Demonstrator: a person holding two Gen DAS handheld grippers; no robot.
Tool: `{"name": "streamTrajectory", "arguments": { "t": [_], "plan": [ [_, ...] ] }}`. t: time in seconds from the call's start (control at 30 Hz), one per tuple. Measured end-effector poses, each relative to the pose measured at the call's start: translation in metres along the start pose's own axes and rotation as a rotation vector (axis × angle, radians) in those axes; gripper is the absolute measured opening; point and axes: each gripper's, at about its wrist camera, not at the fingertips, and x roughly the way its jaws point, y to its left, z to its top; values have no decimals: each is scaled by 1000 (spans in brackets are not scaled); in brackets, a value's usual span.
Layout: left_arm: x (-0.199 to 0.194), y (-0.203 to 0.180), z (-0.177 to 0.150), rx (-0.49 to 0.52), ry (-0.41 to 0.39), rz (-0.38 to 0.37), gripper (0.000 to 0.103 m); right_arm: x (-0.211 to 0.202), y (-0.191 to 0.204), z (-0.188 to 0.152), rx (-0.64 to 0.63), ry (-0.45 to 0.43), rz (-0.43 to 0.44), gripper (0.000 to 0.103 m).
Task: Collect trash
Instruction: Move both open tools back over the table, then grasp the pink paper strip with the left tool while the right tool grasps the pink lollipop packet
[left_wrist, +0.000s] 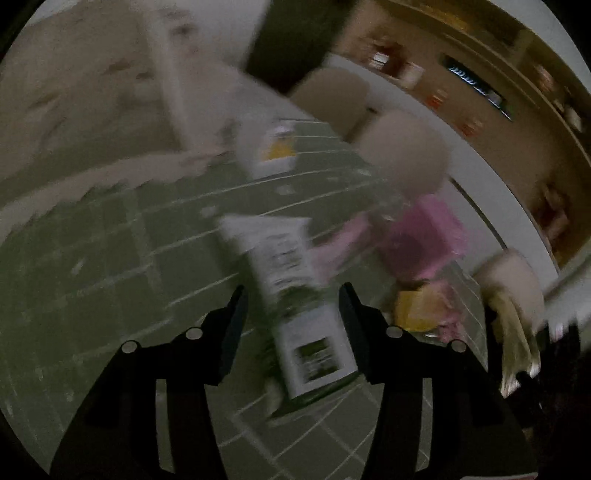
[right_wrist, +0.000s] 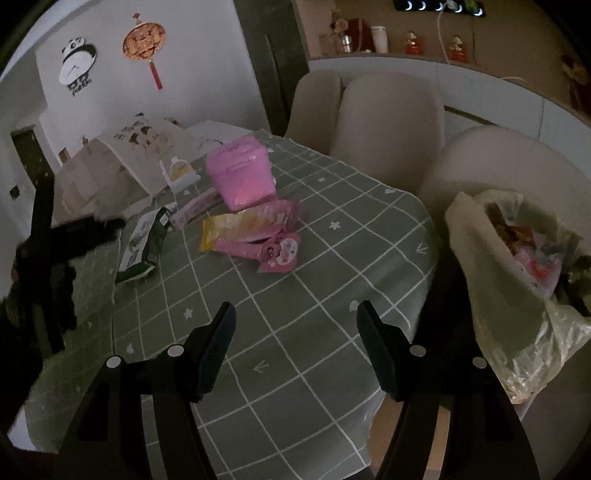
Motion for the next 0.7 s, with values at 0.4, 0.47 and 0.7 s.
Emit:
{"name": "streamTrajectory", "arguments": {
  "t": [0.4, 0.47, 0.7],
  "plan": [
    [111, -65, 48, 461, 166, -5, 43, 19, 1, -10, -5, 43, 41, 64],
    [130, -70, 52, 471, 235, 1, 43, 20, -3, -11, 1, 44, 40, 64],
    [133, -74, 46, 439, 311, 12, 14, 32, -10, 1, 9, 31, 53, 64]
  ]
}}
